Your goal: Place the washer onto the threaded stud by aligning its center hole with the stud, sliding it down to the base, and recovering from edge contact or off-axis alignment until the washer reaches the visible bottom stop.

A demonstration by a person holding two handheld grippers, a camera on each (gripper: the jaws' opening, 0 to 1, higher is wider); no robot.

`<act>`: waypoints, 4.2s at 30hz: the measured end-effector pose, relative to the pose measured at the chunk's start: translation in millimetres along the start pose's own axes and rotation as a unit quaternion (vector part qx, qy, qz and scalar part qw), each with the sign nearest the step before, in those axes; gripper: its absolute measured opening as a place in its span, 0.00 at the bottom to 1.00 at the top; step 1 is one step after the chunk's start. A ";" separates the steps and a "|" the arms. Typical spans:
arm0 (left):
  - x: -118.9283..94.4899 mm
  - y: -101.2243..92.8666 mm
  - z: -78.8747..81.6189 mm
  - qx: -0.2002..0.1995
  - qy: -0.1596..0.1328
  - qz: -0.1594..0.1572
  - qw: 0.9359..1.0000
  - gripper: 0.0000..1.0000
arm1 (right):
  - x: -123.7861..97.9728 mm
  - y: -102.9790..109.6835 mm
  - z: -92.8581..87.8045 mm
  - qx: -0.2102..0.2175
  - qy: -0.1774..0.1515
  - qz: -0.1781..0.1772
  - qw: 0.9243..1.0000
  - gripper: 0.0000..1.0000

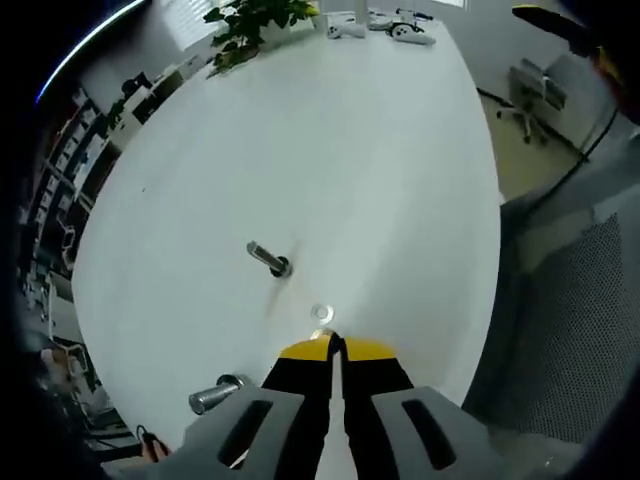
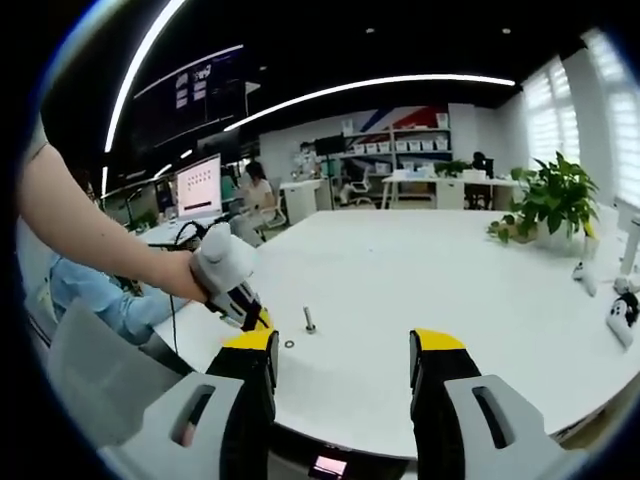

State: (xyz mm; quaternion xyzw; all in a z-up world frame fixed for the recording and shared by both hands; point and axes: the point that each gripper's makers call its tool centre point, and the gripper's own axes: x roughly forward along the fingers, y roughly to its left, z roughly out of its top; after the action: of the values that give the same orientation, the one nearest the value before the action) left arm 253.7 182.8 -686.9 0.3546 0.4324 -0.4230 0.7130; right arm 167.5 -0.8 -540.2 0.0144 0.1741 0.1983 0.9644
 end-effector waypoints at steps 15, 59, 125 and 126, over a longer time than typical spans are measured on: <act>-40.0 15.4 46.7 0.068 -0.025 0.037 0.997 0.00 | 0.5 9.8 4.3 -0.033 -0.004 0.014 0.999 0.55; -14.5 48.4 66.2 0.042 -0.026 0.028 0.998 0.00 | 0.1 3.3 0.1 -0.002 -0.001 0.010 1.000 0.55; 23.5 51.2 54.7 -0.008 0.002 0.026 1.000 0.04 | -1.2 -0.5 -4.2 0.014 0.004 0.005 1.000 0.55; 22.5 51.2 54.7 -0.008 0.002 0.027 1.000 0.04 | -1.2 -0.6 -4.1 0.014 0.004 0.005 1.000 0.55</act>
State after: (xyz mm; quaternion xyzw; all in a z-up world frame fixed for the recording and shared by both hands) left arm 323.7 148.6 -679.9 0.3612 0.4273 -0.3993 0.7263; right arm 165.3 -2.0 -543.7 0.0282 0.1806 0.2003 0.9625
